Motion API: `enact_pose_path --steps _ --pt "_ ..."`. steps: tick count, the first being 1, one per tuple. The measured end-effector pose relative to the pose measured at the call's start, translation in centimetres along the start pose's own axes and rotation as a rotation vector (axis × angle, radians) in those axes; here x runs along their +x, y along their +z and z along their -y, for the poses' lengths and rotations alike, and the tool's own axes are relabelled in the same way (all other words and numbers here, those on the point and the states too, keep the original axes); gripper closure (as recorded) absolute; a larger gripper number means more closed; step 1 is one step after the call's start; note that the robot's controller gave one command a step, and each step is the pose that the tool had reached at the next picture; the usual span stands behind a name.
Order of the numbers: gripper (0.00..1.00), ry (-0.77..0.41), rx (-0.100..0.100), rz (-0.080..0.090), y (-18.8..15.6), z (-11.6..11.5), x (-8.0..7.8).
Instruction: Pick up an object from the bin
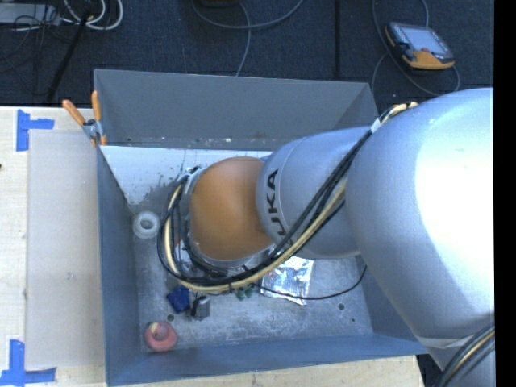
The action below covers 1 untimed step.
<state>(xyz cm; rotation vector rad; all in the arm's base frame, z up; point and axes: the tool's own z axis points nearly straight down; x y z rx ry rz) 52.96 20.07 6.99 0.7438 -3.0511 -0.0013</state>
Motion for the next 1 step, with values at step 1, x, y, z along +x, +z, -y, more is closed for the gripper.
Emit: enact_pose_path --steps 1 --pt "1.00 -0.093 0.001 0.008 -14.87 -2.58 2.48"
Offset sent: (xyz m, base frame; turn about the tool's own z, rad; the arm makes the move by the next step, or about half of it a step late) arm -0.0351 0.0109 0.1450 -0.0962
